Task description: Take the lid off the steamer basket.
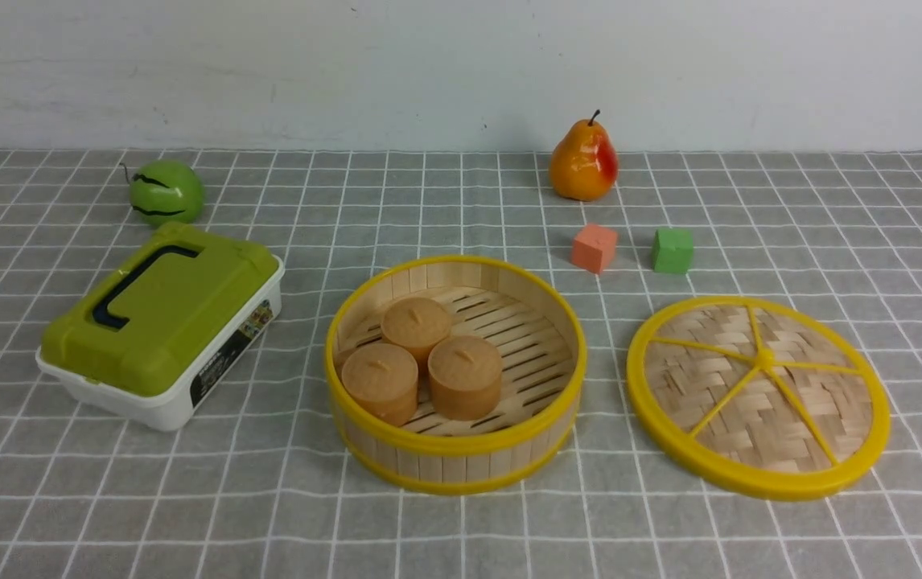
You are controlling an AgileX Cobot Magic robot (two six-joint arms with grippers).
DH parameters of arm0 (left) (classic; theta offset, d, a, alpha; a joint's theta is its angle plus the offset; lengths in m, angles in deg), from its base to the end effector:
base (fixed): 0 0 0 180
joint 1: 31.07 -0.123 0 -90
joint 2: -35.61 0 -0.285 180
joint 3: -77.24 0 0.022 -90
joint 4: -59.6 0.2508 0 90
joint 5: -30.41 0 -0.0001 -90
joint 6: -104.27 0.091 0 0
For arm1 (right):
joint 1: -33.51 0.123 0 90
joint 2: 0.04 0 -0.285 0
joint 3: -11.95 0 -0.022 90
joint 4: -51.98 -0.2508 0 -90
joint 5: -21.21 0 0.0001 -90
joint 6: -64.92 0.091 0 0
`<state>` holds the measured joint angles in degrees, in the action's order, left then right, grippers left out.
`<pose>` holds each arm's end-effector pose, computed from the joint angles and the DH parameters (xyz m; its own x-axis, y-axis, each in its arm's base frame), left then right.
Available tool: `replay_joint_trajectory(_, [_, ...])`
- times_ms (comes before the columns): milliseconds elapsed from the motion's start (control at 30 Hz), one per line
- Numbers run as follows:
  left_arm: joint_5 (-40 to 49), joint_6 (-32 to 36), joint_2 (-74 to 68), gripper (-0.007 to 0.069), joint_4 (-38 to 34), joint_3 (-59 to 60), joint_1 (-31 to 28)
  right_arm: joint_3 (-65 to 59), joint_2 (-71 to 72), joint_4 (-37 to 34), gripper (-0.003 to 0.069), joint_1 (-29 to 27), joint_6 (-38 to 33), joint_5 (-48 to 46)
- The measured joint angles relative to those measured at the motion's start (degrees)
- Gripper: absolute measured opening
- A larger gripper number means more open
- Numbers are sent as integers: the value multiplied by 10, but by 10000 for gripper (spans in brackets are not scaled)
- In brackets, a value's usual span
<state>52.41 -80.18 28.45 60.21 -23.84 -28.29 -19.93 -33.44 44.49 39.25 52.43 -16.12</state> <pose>0.0524 -0.0022 0.1693 -0.3123 -0.0527 -0.9485 0.0236 0.9977 -0.0632 0.0682 0.0141 0.3852 -0.1918 -0.1331 -0.9724 -0.1996 0.9753 -0.0941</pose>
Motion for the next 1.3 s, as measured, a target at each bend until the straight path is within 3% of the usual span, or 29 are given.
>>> replay_joint_trajectory(333, [0, 0, 0, 239, 0, 0, 0, -26, 6, 40, -6, 0, 3, 3])
replay_joint_trajectory(533, [0, 0, 0, 239, 0, 0, 0, -217, 97, 123, -1, 0, 119, 153])
replay_joint_trajectory(767, [0, 0, 0, 239, 0, 0, 0, -410, 213, 135, 9, 0, 221, 231])
replay_joint_trajectory(933, [0, 0, 0, 239, 0, 0, 0, -467, 259, 133, 15, -4, 253, 228])
replay_joint_trajectory(1300, [0, 0, 0, 239, 0, 0, 0, -466, 262, 129, 31, -58, 254, 161])
